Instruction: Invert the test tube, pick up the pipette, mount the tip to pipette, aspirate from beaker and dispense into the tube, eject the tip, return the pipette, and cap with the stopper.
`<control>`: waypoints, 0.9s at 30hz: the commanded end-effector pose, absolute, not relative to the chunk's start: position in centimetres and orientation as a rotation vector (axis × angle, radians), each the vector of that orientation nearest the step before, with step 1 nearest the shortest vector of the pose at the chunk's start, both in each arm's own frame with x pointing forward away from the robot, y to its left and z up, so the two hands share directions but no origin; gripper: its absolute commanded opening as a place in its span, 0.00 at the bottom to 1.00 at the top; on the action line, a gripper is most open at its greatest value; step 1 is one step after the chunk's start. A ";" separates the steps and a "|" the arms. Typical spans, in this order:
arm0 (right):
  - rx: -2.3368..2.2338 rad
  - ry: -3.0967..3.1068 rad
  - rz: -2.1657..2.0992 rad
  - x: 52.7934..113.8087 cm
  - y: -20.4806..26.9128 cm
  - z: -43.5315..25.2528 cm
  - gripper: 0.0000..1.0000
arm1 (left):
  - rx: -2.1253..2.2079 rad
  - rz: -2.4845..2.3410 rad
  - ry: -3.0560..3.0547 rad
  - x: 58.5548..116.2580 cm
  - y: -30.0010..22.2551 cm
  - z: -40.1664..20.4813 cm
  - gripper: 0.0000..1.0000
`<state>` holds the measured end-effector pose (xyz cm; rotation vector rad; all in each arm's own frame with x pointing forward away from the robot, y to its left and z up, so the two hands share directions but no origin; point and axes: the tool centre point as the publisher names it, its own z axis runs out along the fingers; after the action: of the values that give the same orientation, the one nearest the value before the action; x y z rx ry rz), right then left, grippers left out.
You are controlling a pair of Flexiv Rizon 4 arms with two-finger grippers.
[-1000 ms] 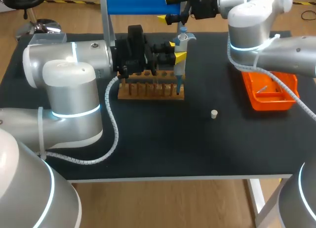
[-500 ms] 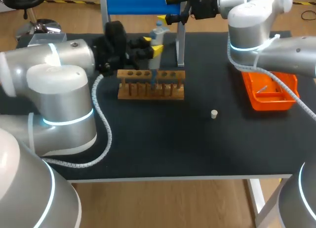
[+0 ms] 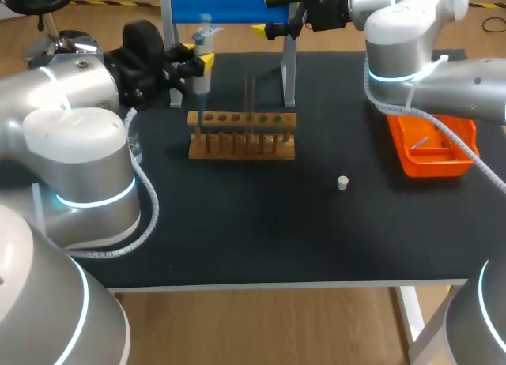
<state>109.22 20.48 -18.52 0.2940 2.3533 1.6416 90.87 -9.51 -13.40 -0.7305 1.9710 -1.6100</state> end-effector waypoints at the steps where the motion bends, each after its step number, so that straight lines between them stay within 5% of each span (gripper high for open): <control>1: 0.291 2.362 1.640 109.3 20.3 -18.4 1.00 | -0.751 -1.565 1.960 93.5 -9.9 -13.7 0.00; 27: 0.291 2.362 1.640 109.3 20.3 -18.4 1.00 | -0.977 -1.373 1.832 104.5 -7.1 -13.9 0.00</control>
<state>109.22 20.48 -18.51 0.2939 2.3538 1.6410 103.27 -5.96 -14.05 -0.9511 1.8358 -1.4098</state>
